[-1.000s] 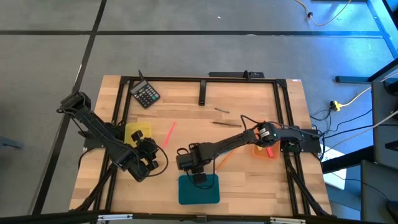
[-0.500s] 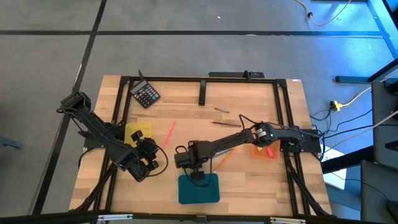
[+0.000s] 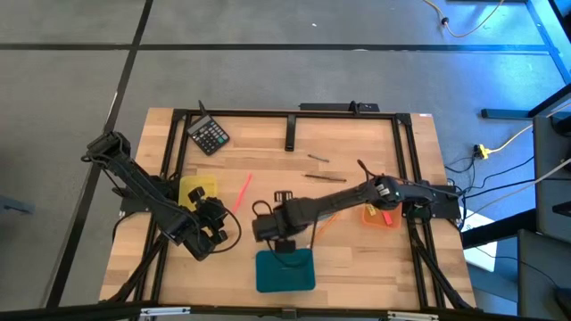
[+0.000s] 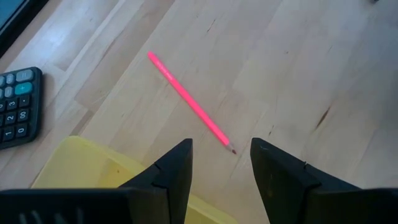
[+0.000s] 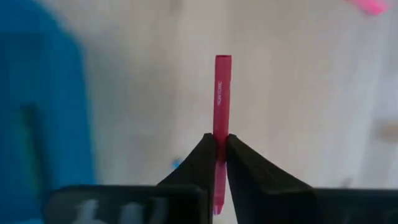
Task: Sort crayons/erasers/pens/pencils in bins
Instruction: Put the red crayon into the blue bin, then put the gray crayon into the blue bin
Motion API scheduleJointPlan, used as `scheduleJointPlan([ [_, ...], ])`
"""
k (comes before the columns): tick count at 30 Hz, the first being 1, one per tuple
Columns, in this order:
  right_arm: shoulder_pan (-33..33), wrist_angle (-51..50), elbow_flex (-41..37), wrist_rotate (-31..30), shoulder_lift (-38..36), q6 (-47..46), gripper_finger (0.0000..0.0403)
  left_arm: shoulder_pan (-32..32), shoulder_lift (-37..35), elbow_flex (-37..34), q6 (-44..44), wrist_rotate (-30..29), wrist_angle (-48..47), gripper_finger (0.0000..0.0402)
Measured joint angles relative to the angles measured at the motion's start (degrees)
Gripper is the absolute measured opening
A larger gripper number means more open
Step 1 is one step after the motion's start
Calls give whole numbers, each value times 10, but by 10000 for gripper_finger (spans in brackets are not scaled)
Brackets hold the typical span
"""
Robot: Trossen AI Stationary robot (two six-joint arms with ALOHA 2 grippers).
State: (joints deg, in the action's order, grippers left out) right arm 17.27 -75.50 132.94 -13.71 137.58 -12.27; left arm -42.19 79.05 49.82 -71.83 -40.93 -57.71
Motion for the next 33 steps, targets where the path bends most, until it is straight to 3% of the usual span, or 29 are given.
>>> scheduleJointPlan([
  [11, 97, 62, -1, 111, -4, -56, 35, 0, 0, 0, 3, -10, 15, 156],
  [22, 134, 106, -36, 103, -5, -136, 59, 0, 0, 0, 4, -16, 59, 156],
  [33, 140, 98, -69, 59, -6, -162, 151, -32, 12, -9, -1, -40, 91, 156],
])
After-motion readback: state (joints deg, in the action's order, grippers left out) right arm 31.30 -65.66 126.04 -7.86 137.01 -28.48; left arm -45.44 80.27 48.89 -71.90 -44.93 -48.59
